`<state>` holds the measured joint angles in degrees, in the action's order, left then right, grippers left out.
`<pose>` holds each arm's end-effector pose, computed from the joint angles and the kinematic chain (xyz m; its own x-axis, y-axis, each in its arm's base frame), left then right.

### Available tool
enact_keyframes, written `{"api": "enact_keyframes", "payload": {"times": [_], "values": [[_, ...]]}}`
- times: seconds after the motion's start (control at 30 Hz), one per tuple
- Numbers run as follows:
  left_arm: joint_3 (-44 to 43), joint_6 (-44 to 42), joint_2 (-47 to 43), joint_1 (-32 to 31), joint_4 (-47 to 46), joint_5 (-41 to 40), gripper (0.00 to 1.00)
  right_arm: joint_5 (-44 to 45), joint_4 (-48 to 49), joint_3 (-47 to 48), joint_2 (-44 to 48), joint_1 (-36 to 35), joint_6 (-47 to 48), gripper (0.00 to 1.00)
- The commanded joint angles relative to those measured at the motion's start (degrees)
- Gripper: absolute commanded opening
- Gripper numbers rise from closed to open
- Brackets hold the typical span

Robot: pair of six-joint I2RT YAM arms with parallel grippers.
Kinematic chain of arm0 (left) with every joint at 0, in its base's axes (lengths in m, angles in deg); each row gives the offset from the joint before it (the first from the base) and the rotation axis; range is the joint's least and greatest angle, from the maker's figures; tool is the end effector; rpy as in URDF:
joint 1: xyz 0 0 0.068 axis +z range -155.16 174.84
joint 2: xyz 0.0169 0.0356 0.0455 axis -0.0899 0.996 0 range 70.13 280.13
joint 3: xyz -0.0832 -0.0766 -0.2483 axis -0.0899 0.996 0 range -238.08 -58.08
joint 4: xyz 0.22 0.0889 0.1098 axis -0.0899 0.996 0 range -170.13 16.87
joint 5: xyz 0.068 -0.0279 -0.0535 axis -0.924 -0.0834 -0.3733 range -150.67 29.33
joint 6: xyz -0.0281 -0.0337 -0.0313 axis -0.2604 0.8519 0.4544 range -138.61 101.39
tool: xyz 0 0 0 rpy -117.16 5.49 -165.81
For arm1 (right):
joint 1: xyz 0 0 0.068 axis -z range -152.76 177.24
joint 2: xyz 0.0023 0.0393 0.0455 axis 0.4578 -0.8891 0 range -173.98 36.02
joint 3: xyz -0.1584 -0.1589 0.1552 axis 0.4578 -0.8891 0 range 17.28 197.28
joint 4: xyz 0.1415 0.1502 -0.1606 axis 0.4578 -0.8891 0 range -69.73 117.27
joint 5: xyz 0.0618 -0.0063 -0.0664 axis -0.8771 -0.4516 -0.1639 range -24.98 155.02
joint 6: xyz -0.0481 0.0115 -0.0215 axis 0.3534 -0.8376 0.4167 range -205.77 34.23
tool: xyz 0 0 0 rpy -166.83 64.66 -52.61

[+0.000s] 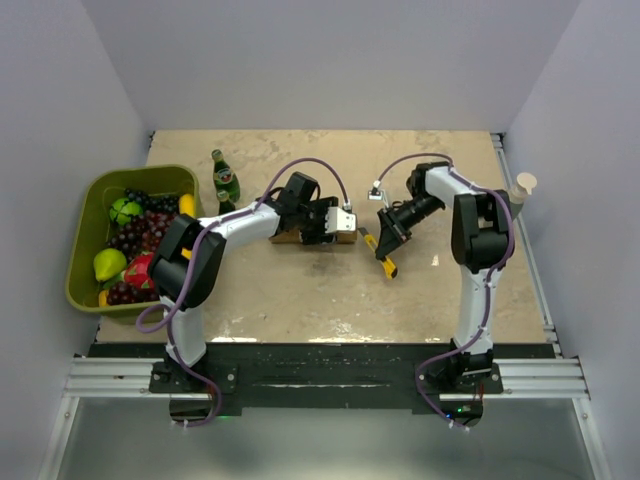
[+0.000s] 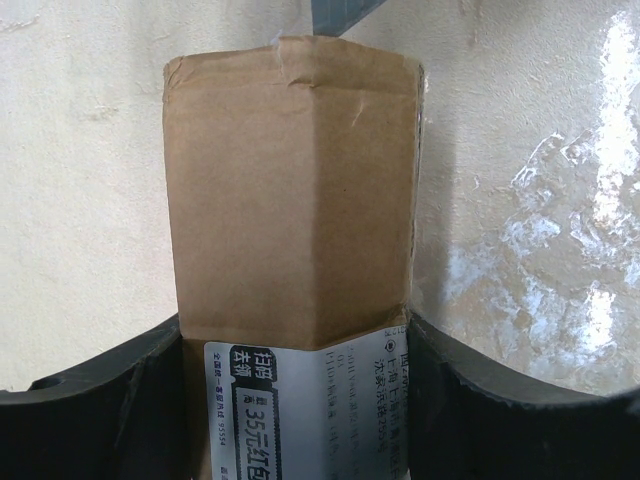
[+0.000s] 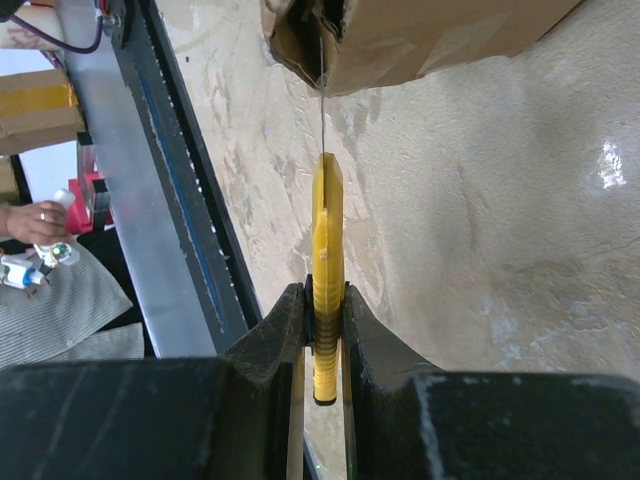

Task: Unpack the express box
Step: Cut the express box at the center of the board.

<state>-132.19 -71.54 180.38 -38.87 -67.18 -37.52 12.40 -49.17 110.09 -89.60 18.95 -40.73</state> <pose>0.3371 -0.2418 0.1845 0.1992 0.7491 -0.6318 0.9383 0.0401 0.3434 0.3726 0.0829 0.1555 -0.7815 -0.5482 -0.2979 -0.5398 0.3549 0.7633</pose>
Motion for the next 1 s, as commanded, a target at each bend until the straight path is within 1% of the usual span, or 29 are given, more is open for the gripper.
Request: {"api": "enact_keyframes", "payload": {"times": [0.0,0.27,0.4,0.77,0.87,0.93,0.97], "values": [[-1.0,-3.0,1.7,0.7,1.4,-2.7,0.58,-2.4,-5.7,0.8,3.3,0.0,0.8,0.0],[-1.4,-2.9,1.9,0.8,1.4,-2.4,0.58,-0.1,-5.7,-1.8,2.1,-0.5,1.0,0.0],[-1.5,-2.7,2.0,0.8,1.4,-2.3,0.58,1.3,-5.7,-3.0,2.0,-1.8,1.5,0.0],[-2.1,-2.4,2.0,0.8,0.9,-2.2,0.58,1.4,-5.7,-4.8,1.4,-5.6,2.2,0.0],[-2.4,0.9,2.3,1.3,-0.6,-2.7,0.58,0.9,-5.8,-7.3,2.3,-6.8,2.2,0.0],[-3.4,3.1,2.8,1.5,-0.7,-2.9,0.58,-1.0,-5.8,-10.8,3.4,-6.9,2.4,0.0],[-3.6,3.9,3.1,2.1,-1.3,-2.9,0.58,-0.5,-5.7,-11.7,4.1,-7.1,3.5,0.0]]}}
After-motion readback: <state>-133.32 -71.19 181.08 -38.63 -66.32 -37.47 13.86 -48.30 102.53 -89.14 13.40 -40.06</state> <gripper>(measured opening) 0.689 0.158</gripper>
